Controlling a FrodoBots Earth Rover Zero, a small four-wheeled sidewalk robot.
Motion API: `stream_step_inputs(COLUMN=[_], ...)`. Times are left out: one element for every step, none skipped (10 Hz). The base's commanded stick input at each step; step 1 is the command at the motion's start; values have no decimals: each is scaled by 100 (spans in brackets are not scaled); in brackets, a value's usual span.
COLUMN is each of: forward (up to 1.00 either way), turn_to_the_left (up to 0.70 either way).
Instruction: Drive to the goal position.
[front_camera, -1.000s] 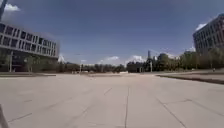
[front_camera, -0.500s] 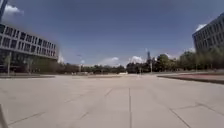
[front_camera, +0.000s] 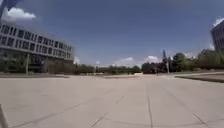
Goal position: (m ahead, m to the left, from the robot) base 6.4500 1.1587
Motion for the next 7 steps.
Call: stream_step_inputs(forward=[70, 70, 70, 70, 70, 55, 0], turn_to_the_left=[2, 2, 2, 2, 2, 2, 0])
